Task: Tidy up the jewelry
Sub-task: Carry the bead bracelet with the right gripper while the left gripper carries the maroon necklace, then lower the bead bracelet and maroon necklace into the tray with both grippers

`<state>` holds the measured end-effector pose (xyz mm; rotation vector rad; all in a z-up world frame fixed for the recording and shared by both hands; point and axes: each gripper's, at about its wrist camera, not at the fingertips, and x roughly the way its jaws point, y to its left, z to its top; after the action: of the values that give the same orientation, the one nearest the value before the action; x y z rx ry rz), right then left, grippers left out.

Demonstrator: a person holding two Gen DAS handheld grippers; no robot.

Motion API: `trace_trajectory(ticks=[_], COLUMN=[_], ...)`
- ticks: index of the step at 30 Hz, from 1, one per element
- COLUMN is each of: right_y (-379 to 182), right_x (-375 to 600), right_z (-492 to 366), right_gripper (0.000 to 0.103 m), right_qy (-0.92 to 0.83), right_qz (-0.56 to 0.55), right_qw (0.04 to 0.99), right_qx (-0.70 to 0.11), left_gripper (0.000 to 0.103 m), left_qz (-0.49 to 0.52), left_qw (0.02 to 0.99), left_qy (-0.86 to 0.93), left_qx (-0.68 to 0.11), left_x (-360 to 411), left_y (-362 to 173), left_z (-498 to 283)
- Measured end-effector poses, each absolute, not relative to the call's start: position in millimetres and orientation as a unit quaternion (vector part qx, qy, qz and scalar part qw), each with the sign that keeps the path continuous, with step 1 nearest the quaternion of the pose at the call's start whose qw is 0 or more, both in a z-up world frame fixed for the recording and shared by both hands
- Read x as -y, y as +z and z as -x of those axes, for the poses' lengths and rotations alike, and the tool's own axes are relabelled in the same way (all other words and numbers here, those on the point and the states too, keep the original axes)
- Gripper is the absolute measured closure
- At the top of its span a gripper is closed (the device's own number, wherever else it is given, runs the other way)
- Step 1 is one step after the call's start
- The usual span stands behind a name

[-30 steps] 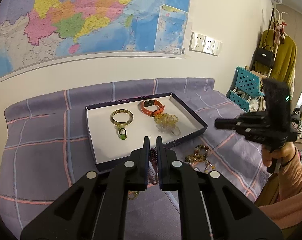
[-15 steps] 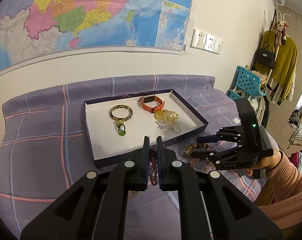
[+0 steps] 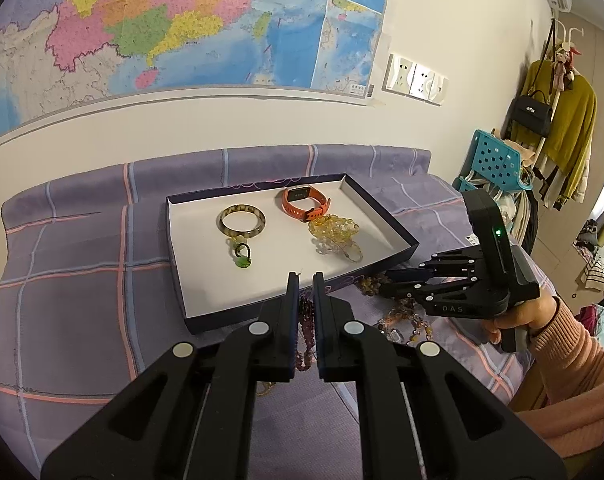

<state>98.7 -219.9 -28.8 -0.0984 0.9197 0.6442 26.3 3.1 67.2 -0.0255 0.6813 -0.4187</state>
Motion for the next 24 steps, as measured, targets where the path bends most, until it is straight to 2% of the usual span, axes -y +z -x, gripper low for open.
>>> trace_trajectory(ticks=[5, 24], right_y=[-25, 53], right_x=[223, 234], right_z=[-94, -70], right_gripper=[0.094, 0.095], right_qy=[0.306, 0.331], right_qz=[0.036, 0.012], right_qw=[0.848, 0.881], right_qx=[-0.431, -0.338], left_gripper=[0.096, 0.096], left_qz=[0.013, 0.007], left_qw=[0.921, 0.929], left_qy=[-0.201, -0.191], left_qx=[-0.334, -0.318], left_x=[-4, -8], left_y=[65, 81], left_z=[-28, -46])
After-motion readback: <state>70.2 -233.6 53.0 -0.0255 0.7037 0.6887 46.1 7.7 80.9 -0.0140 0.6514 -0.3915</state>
